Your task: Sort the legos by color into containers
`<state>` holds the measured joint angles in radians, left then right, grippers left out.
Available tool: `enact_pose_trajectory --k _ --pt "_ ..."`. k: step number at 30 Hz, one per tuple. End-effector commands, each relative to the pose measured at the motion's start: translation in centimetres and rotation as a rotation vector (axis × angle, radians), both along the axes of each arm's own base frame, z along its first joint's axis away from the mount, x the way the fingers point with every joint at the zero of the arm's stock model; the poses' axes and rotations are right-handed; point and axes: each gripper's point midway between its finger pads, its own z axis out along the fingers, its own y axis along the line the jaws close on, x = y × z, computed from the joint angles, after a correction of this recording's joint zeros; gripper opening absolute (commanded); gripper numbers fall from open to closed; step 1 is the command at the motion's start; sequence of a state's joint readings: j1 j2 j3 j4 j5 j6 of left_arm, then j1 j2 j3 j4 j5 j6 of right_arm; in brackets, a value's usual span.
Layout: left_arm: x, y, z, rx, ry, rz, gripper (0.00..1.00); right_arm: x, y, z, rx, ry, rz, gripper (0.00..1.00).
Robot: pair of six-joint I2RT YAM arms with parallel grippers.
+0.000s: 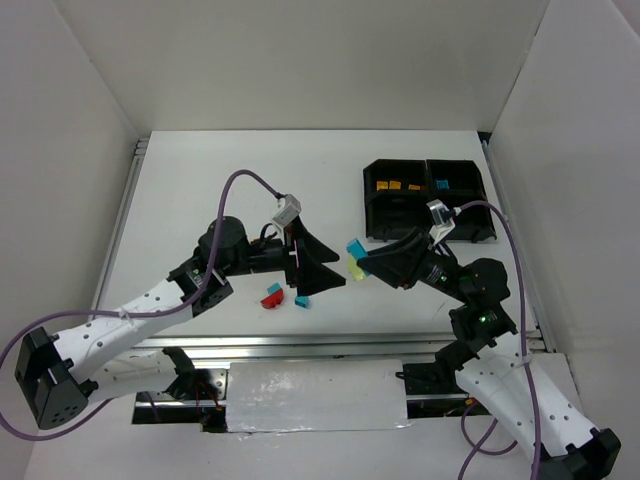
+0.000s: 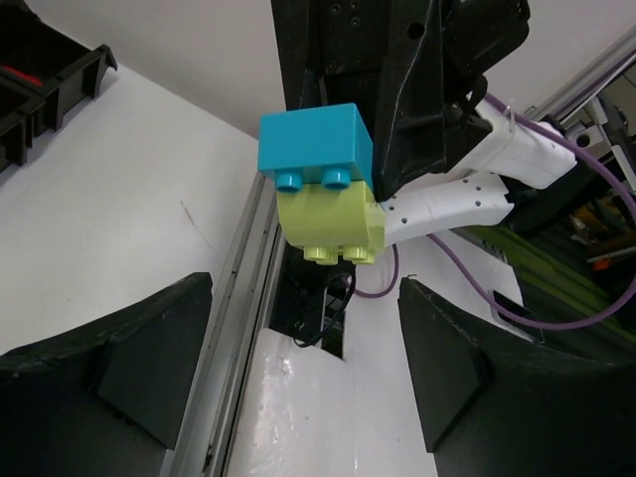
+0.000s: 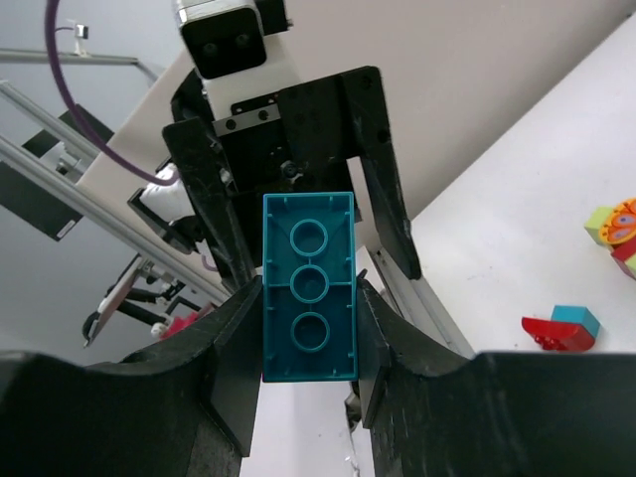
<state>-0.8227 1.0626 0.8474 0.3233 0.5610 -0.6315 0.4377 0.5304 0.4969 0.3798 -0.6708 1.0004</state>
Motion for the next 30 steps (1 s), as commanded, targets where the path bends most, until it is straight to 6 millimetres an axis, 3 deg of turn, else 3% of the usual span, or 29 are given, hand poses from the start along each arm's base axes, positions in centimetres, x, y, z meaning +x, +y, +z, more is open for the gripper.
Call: enact_pose_trajectory --k 1,21,24,25,27,28,30 --pt "-0.6 -0.8 4.1 -0.113 -0.063 -0.053 0.87 -1.5 -0.4 2.8 0.058 -0.135 0.013 0.0" --pt "-0.8 -3.2 6.0 -0.178 -0.06 -0.119 0.71 0.4 0.7 2.2 0.026 -0.128 -0.047 0.0" --pt "-0.8 -3.3 5.9 -0.171 -0.064 -0.116 0.53 0.3 0.9 2.1 0.029 -0.131 -0.041 0.0" --pt "-0.8 -3.3 5.9 -0.169 -0.064 -0.119 0.37 0.3 0.9 2.1 0.029 -0.131 -0.043 0.0" --pt "-0.8 -3.4 5.7 -0.163 -0.064 -0.118 0.21 0.4 0.8 2.2 0.024 -0.134 -0.051 0.0" --pt "-0.8 -3.4 5.6 -0.157 -0.062 -0.119 0.04 0.4 0.8 2.2 0.025 -0.136 -0.053 0.0" --pt "-0.8 -3.5 5.3 -0.143 -0.063 -0.127 0.0 0.6 0.7 2.3 0.015 -0.143 -0.067 0.0"
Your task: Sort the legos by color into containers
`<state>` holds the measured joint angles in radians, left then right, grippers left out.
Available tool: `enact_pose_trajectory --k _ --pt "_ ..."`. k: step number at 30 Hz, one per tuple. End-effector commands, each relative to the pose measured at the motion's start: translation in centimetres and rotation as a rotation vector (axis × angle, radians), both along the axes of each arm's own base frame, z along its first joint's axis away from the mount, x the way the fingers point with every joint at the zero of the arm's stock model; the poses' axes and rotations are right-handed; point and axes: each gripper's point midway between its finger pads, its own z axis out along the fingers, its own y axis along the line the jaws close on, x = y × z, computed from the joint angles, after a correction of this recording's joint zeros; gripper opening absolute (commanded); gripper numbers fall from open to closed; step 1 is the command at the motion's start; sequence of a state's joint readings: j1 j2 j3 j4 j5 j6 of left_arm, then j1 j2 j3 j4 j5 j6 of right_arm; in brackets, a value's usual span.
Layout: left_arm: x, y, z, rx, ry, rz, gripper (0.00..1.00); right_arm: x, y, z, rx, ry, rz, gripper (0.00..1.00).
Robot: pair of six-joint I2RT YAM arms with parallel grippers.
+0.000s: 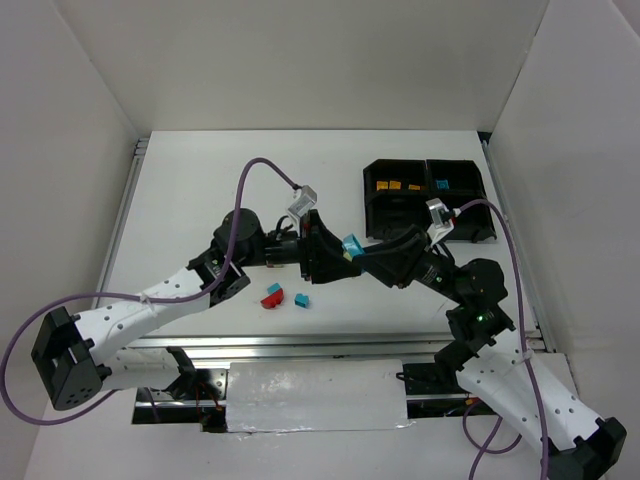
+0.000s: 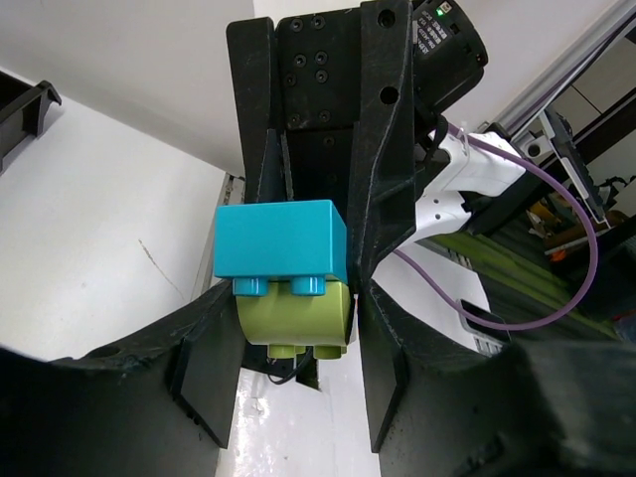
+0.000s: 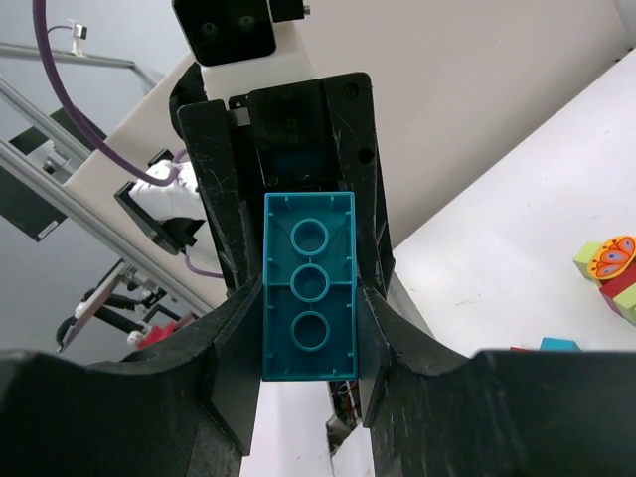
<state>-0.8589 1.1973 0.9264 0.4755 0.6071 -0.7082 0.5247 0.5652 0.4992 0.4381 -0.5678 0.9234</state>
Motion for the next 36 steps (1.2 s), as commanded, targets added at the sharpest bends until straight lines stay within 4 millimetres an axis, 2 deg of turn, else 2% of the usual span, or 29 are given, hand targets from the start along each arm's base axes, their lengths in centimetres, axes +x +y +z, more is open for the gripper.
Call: enact_pose_trajectory --k 1,2,6,9,14,18,24,25,26,27,28,29,30,31,32,33,34,35,36 --pt "-0.8 -0.3 3.1 -0.067 -0.073 -0.042 0.0 0.3 -0.3 1.7 -0.005 -0.073 -0.049 0.0" --pt "-0.9 -0.3 2.9 -0.061 -0.077 -0.047 0.0 0.8 -0.4 1.1 -0.027 -0.044 -0.074 0.0" --pt "-1.8 0.9 2.7 -0.056 -0.143 -0.048 0.0 1.7 -1.6 1.0 -0.085 -0.075 -0.177 0.0" --pt "-1.6 1.7 2.3 -0.022 -0.168 0.0 0.0 2.5 -2.1 0.8 -0.129 -0.083 -0.225 0.0" --pt "-1.6 2.9 1.8 0.006 -0.201 0.046 0.0 2.9 -2.7 0.6 -0.159 -0.102 -0.231 0.0" --pt "-1.2 3.6 1.1 0.03 -0.193 0.074 0.0 3.5 -3.1 0.4 -0.171 -0.089 -0.236 0.0" --pt "0.6 5.1 0.7 0.066 -0.164 0.166 0.0 6.1 -5.0 -0.7 -0.214 -0.016 -0.356 0.0" --pt "1.1 5.5 0.6 0.08 -0.154 0.194 0.0 6.9 -5.7 -1.5 -0.239 0.031 -0.404 0.0" --pt "1.6 6.1 -0.4 0.129 -0.119 0.224 0.0 8.5 -7.2 -1.3 -0.253 0.059 -0.514 0.0" --pt "3.5 7.2 -0.3 0.15 -0.098 0.32 0.0 9.5 -8.2 -1.7 -0.269 0.097 -0.578 0.0" --pt "4.5 8.0 -0.7 0.176 -0.075 0.368 0.0 10.2 -9.1 -2.6 -0.298 0.153 -0.628 0.0" --pt "5.1 9.1 -1.9 0.225 -0.025 0.405 0.0 11.7 -10.1 -2.5 -0.317 0.175 -0.685 0.0" --pt "7.3 11.1 -1.8 0.239 0.002 0.507 0.0 12.8 -11.0 -2.8 -0.327 0.199 -0.737 0.0" --pt "8.5 12.4 -2.2 0.264 0.037 0.571 0.0 13.9 -12.0 -3.4 -0.339 0.245 -0.793 0.0" --pt "9.7 13.6 -3.0 0.305 0.077 0.629 0.0 16.1 -13.5 -3.7 -0.351 0.305 -0.871 0.0" --pt "11.0 15.9 -3.6 0.368 0.133 0.714 0.0 17.9 -16.1 -4.3 -0.368 0.36 -1.019 0.0" --pt "12.4 17.8 -4.2 0.425 0.156 0.824 0.0 19.0 -17.7 -4.9 -0.384 0.417 -1.101 0.0" --pt "13.5 19.0 -5.7 0.516 0.161 0.864 0.0 21.3 -19.2 -5.2 -0.399 0.476 -1.184 0.0" --pt "13.9 20.5 -6.0 0.582 0.17 0.915 0.0 22.5 -22.4 -5.7 -0.405 0.531 -1.323 0.0"
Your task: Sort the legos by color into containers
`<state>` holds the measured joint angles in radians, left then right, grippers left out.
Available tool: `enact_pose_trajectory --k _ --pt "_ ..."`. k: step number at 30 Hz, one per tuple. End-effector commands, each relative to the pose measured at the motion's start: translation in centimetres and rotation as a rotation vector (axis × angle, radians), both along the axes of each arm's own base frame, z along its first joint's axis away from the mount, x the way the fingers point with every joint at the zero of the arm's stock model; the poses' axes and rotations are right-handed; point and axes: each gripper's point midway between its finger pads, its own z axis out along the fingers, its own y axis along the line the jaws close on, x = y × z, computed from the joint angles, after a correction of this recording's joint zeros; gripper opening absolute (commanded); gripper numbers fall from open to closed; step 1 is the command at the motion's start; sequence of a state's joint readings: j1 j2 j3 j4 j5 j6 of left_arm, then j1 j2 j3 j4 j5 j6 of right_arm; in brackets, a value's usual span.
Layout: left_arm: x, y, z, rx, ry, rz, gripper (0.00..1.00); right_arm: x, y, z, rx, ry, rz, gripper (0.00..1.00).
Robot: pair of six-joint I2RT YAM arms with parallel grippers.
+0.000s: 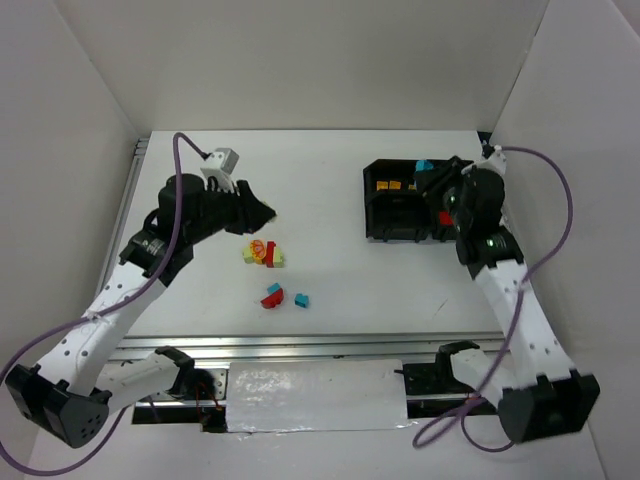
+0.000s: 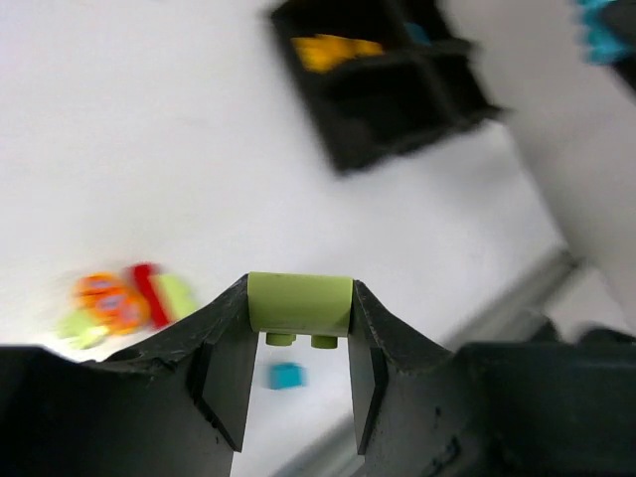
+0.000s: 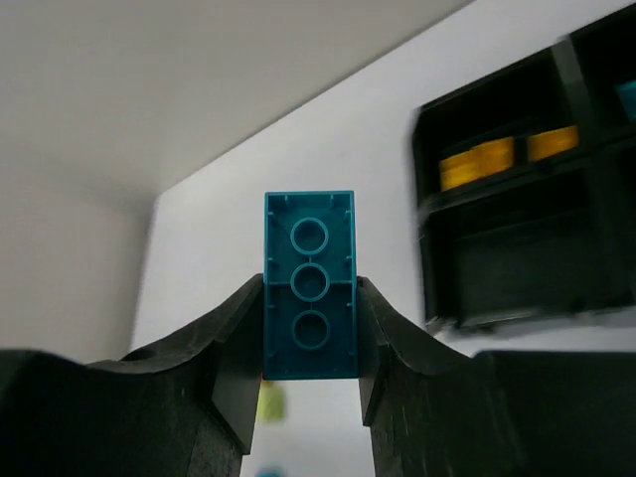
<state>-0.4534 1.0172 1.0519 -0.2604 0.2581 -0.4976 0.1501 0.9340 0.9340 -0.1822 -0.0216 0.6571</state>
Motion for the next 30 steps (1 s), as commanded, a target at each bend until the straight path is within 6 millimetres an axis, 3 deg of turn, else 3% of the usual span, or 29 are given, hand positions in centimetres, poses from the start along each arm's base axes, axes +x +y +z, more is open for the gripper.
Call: enact_pose_trajectory --k 1,2,4,7,10,13,18,25,27,30 --pt "2.6 6.3 -2.1 0.255 0.074 0.27 0.0 4.5 -9.0 -1.8 -0.061 0.14 -0.453 0.0" --pt "3.5 7.3 -3.0 0.321 0.078 0.299 0.0 6.8 -10.2 -1.8 -0.062 0.165 -0.5 0.0" --pt "4.4 9.3 -3.6 0.391 0.092 0.387 0.0 8.6 -13.2 -2.2 -0.075 0.202 -0.587 0.0" --pt "5.6 9.7 -5.0 0.404 0.086 0.419 0.0 13.1 -15.5 -3.4 -0.11 0.24 -0.619 0.0" --pt "6.9 10.5 -6.8 0.441 0.133 0.45 0.0 15.3 -17.6 -4.2 -0.147 0.258 -0.652 0.0" --pt "7.6 10.9 -7.9 0.483 0.148 0.467 0.0 17.1 -19.0 -5.1 -0.153 0.278 -0.661 0.0" --pt "8.5 12.1 -9.8 0.463 0.206 0.473 0.0 20.2 -18.6 -7.3 -0.156 0.318 -0.597 0.0" --pt "8.7 12.2 -9.1 0.354 0.21 0.435 0.0 18.8 -17.3 -7.1 -0.114 0.32 -0.536 0.0" --pt "8.5 11.8 -8.9 0.334 0.216 0.422 0.0 18.5 -15.9 -7.7 -0.076 0.34 -0.464 0.0" --pt "8.0 11.0 -8.0 0.294 0.2 0.386 0.0 18.6 -15.8 -9.6 -0.06 0.388 -0.457 0.0"
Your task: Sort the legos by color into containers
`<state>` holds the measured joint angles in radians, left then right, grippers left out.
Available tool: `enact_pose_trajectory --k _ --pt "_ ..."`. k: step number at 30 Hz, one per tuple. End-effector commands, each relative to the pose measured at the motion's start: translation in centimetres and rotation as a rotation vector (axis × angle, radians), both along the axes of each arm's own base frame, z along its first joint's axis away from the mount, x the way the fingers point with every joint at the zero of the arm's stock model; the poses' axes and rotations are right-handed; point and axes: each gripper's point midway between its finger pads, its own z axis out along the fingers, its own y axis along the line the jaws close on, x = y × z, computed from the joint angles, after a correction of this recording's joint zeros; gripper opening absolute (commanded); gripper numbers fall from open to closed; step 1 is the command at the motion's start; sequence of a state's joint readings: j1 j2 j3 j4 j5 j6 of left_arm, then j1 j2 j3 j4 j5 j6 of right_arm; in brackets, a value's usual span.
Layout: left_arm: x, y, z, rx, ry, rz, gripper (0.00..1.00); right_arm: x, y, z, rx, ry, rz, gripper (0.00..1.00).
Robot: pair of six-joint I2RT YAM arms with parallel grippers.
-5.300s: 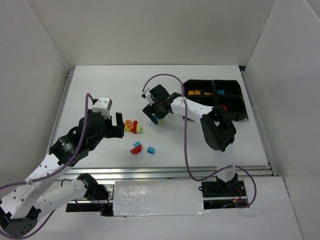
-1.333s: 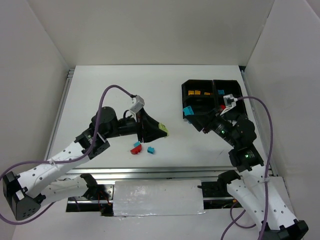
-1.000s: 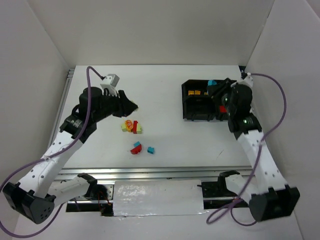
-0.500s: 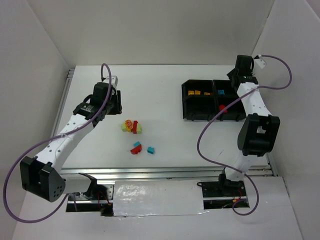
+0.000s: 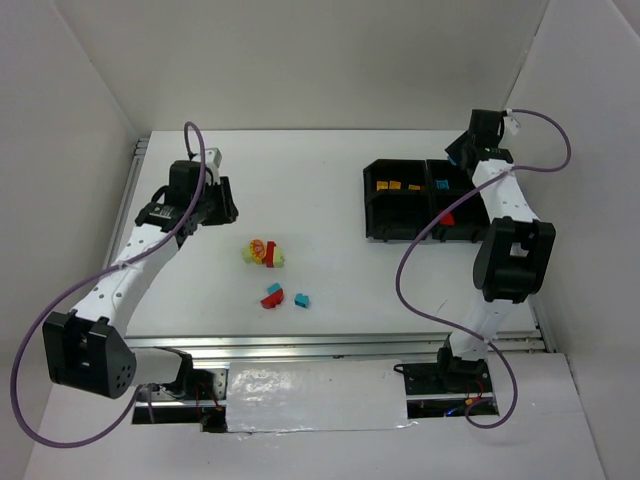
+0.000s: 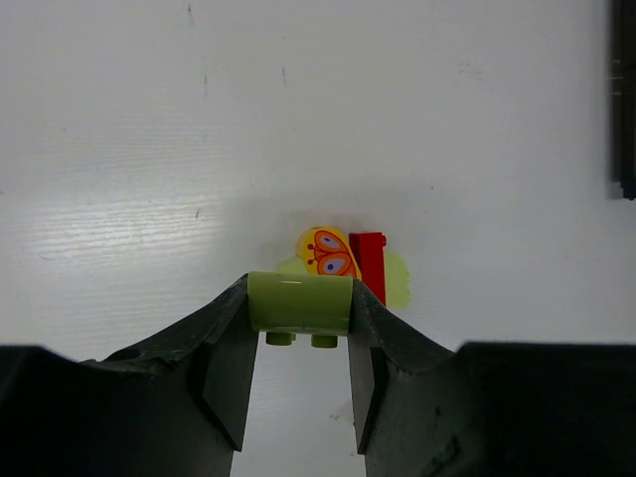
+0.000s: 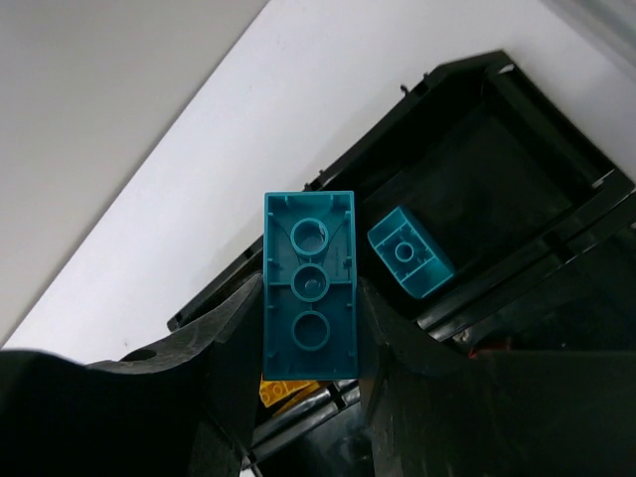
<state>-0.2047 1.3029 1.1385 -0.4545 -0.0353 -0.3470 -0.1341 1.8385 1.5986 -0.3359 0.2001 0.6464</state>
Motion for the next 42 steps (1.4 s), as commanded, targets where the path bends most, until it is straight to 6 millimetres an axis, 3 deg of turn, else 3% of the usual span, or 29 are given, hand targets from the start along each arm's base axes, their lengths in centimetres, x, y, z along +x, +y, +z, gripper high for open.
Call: enact_pose_trajectory --k 1,4,8,14,30,33,34,36,37,38,40,42 --pt "-0.5 -1.4 2.3 -0.08 -0.074 -0.055 0.0 -0.4 0.3 0.2 0.045 0.004 0.02 0.0" --pt "-1.6 -1.3 3.3 -0.089 -0.119 -0.058 0.0 0.4 0.1 -2.4 0.055 0.075 0.019 0.0" --pt "-2.6 -0.7 3.8 -0.073 -0.157 -0.042 0.0 0.8 -0.8 -3.8 0.034 0.113 -0.031 0.0" --pt "-3.7 -0.5 5.0 -0.016 -0.227 -0.033 0.0 0.6 -0.8 -3.4 0.033 0.094 -0.028 0.0" --pt "-3.6 -0.7 5.9 -0.032 -0.255 -0.04 0.0 0.4 -0.3 -2.0 0.044 0.065 -0.002 0.0" --pt "-2.6 -0.7 6.6 -0.084 -0.251 -0.007 0.0 0.2 0.3 -1.1 0.058 0.045 0.024 0.0" --pt "-1.9 -0.7 8.5 -0.114 -0.278 -0.001 0.0 0.1 0.5 -0.7 0.063 0.04 0.032 0.0" --pt "-0.6 0.4 9.9 -0.182 -0.265 0.058 0.0 -0.3 1.1 0.3 0.083 0.021 0.057 0.0" --pt "0.8 0.6 9.5 -0.189 -0.235 0.083 0.0 -0.3 1.3 0.6 0.09 0.012 0.063 0.0" --pt "1.9 1.1 12.5 -0.207 -0.284 0.106 0.0 -0.3 1.4 0.9 0.096 0.001 0.064 0.0" --pt "3.9 1.2 14.7 -0.209 -0.297 0.125 0.0 0.2 1.3 1.6 0.117 -0.025 0.074 0.0" --pt "5.2 1.4 14.3 -0.21 -0.267 0.14 0.0 1.4 1.0 1.5 0.134 -0.035 0.082 0.0"
